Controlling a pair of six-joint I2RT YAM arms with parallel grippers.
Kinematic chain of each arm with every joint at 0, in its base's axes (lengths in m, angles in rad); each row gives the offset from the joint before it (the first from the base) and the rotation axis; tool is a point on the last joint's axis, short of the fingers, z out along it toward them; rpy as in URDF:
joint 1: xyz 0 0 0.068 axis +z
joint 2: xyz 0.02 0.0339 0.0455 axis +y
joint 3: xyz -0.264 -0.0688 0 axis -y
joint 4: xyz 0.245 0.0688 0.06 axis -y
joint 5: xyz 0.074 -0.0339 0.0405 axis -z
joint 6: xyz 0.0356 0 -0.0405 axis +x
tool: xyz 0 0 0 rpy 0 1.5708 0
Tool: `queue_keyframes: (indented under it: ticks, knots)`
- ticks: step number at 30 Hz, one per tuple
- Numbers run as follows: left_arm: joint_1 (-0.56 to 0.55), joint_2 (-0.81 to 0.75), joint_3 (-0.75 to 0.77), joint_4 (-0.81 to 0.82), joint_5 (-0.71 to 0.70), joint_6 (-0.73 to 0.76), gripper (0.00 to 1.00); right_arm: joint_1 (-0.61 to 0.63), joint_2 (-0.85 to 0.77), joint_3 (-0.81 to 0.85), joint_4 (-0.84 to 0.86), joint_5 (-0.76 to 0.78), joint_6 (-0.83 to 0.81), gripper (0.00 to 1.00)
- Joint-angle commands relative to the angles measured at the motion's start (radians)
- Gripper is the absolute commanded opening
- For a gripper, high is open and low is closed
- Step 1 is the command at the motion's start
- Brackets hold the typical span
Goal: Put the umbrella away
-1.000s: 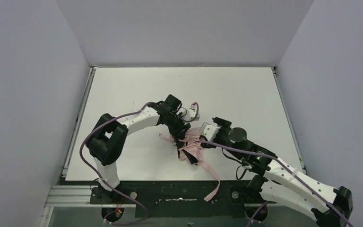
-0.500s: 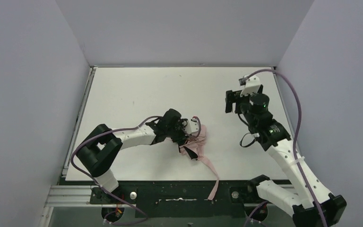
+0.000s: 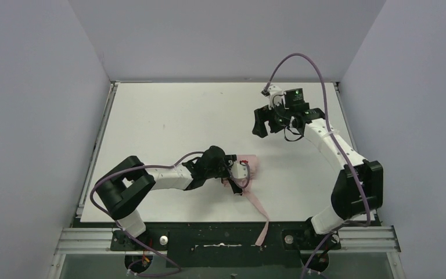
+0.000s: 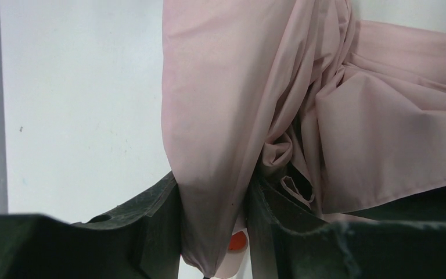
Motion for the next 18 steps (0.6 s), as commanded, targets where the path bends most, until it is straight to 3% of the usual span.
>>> queue_keyframes:
  ticks: [1,6,18]
  knots:
    - [-0.013,0.029,-0.037,0.067,-0.033,0.118,0.16,-0.001,0.112,0.106,-0.138,-0.174,-0.174,0.83]
    - [-0.022,0.044,-0.074,0.152,-0.080,0.171,0.15,0.011,0.283,0.242,-0.345,-0.256,-0.279,0.86]
    - [-0.038,0.066,-0.101,0.211,-0.089,0.197,0.12,0.130,0.441,0.253,-0.412,-0.301,-0.409,0.87]
